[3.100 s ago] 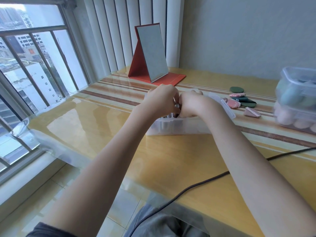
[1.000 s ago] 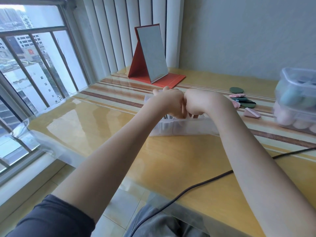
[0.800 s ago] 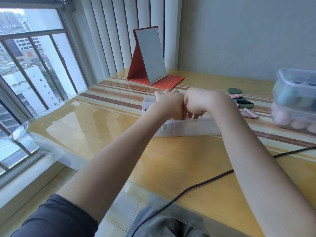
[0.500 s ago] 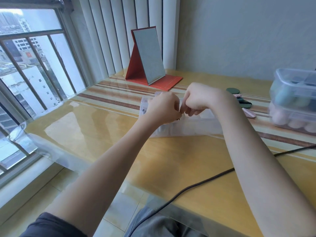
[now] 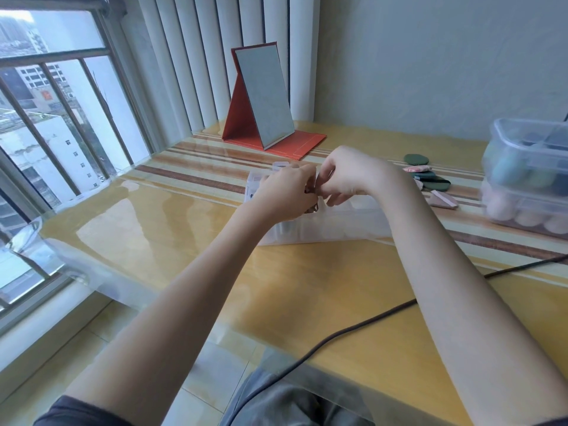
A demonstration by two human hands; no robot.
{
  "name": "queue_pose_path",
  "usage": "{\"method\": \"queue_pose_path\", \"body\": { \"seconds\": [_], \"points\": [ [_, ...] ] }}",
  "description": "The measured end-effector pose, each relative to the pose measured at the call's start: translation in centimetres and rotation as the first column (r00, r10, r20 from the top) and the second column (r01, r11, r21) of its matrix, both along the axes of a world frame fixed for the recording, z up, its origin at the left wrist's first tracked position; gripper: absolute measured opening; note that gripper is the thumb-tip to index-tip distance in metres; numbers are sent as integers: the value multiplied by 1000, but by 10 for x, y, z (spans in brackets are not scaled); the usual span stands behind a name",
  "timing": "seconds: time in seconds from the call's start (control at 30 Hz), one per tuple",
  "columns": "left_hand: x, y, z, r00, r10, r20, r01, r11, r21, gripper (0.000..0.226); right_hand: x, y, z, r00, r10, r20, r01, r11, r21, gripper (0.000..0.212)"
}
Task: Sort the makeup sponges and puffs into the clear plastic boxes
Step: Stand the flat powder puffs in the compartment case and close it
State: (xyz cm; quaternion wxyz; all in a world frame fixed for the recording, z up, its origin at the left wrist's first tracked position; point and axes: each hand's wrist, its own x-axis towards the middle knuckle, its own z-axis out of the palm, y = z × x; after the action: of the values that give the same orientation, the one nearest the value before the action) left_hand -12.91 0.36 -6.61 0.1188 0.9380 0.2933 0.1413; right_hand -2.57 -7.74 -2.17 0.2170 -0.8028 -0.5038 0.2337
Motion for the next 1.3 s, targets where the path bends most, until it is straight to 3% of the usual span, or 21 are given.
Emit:
{"method": "queue_pose_path", "body": {
  "seconds": [0.1, 0.23, 0.33, 0.4, 0.5, 0.63, 0.77, 0.87, 0.97, 1.13, 1.23, 1.3],
  "points": [
    [-3, -2, 2, 1000, -4, 27, 5, 999, -38, 26, 1, 2, -2, 1000, -11, -2, 11, 1000, 28, 11],
    [-16, -1, 7, 989, -20, 145, 57, 964, -259, 43, 1, -2, 1, 999, 41, 17, -42, 998, 36, 14],
    [-29, 6, 12, 973, 6, 230, 77, 934, -350, 33, 0, -5, 4, 993, 88, 75, -91, 995, 39, 19],
    [-34, 10, 11, 968, -16, 252, 91, 954, -287, 18, -1, -5, 3, 990, 113, 88, -115, 993, 23, 21],
    [-33, 8, 7, 952, -80, 295, 123, 984, -132, 20, -2, -2, 0, 987, 118, 108, -121, 993, 18, 29],
    [-23, 5, 4, 970, -135, 203, 123, 990, 71, 19, -1, -2, 3, 998, 53, 42, -60, 980, 187, 35],
    [-22, 4, 6, 996, -50, 68, 42, 993, 113, 42, -1, -2, 0, 985, 137, 105, -145, 987, 74, 34],
    [-27, 0, 21, 994, -60, -95, 72, 990, 125, 41, -2, 1, -3, 983, 155, 102, -159, 986, 39, 33],
    [-28, 0, 32, 996, -84, -39, 86, 994, 64, 34, 0, 1, -3, 990, 105, 94, -117, 983, 143, 34],
    [-23, -7, 23, 978, -94, -184, 150, 936, 318, 22, -1, 0, -4, 976, 193, 104, -199, 979, 50, 21],
    [-21, -4, 14, 985, -107, -138, 141, 954, 266, 20, 3, 1, -9, 979, 188, 73, -197, 970, 141, 25],
    [-24, -1, 10, 991, -78, -108, 103, 965, 242, 17, 10, -1, -12, 983, 177, -41, -163, 958, 236, 26]
  ]
}}
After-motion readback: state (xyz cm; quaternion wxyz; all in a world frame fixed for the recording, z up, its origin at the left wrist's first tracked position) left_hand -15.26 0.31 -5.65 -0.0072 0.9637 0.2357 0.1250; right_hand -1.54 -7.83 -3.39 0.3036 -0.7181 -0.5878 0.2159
